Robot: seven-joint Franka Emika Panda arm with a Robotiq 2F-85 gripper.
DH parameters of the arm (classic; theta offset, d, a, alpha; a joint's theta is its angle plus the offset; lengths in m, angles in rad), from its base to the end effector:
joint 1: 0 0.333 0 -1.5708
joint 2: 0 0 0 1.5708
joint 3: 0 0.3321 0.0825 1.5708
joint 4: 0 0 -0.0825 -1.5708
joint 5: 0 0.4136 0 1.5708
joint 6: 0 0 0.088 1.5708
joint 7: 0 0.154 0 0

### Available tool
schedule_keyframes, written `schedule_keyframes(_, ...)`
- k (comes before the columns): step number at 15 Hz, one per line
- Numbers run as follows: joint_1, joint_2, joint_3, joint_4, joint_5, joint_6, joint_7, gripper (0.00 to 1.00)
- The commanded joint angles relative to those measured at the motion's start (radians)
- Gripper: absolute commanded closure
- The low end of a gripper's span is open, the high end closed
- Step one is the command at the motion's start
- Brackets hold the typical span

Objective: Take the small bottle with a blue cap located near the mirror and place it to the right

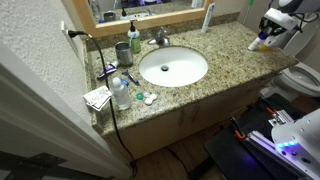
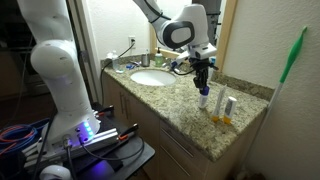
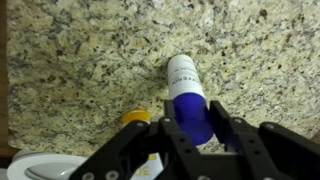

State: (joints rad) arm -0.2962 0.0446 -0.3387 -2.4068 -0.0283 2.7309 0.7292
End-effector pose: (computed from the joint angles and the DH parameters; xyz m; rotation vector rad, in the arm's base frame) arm 0.4438 -0.3272 0.2723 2.4279 -1.9182 0.4406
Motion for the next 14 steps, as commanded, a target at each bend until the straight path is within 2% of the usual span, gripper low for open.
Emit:
schedule_keyframes(1,-0.01,-0.004,-0.02,0.028,-0.081,-0.115,0.015,0.86)
schedule_keyframes(5,-0.012,0.009,-0.042,0.048,-0.265,-0.144,0.134,0.86)
schedule_keyframes(7,-0.009,0.016,-0.044,0.043,-0.323,-0.141,0.183,0.86)
schedule_keyframes(13,0.001,0.029,-0.033,0.015,-0.368,-0.105,0.244,0.86)
schedule_keyframes(14,0.0,0.028,-0.033,0.013,-0.368,-0.102,0.248,0.82)
